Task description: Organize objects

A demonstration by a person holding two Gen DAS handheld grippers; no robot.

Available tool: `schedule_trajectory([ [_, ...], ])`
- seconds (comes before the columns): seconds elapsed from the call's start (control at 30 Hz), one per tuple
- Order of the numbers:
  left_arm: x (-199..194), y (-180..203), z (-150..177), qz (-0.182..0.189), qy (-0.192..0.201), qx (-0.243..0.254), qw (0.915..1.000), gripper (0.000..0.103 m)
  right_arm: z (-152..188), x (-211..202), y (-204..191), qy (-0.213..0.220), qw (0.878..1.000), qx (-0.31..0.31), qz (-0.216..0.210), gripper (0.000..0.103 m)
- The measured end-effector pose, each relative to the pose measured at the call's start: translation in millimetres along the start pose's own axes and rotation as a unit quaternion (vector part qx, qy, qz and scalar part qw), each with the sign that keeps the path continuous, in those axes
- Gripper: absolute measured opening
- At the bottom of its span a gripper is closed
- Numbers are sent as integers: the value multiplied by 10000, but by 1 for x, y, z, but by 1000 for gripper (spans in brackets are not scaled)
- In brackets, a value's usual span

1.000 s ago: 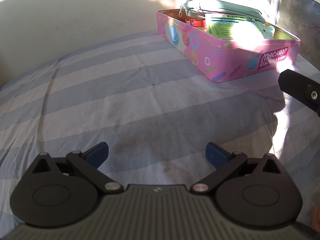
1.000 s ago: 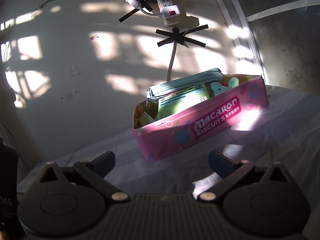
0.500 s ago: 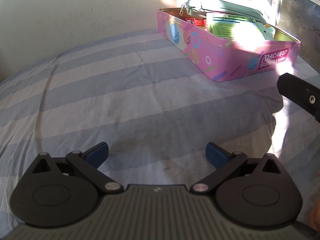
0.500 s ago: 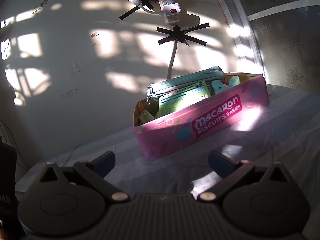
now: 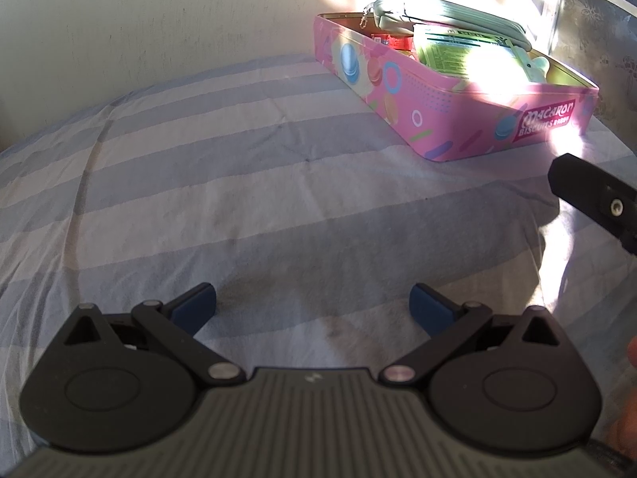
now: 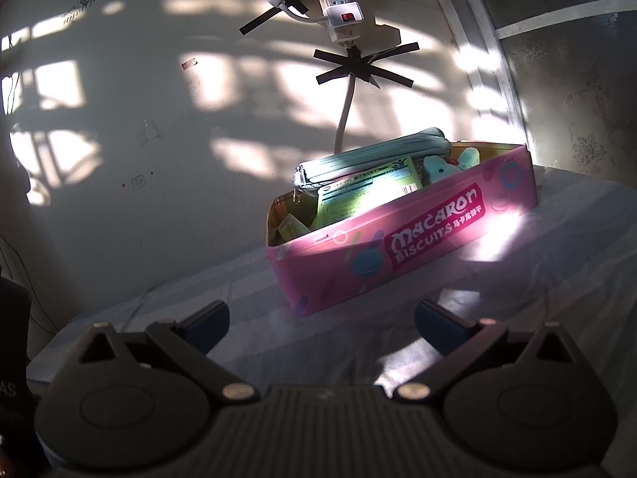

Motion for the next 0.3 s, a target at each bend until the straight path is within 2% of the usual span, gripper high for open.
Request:
schedule_trajectory([
  [0.3, 0, -1, 0, 34, 3, 3, 10000, 103, 0, 1, -1, -9, 10000, -15, -2, 103],
])
Point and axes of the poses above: each gripper's, at about its wrist camera, not at the fingertips, and x roughly the way its jaws point, y to its right, z to its underside, the point moved 1 cm from there along x, roughly the way its jaws point, and after that the axes turned 12 degrees about -z, right-handed, at the moved point
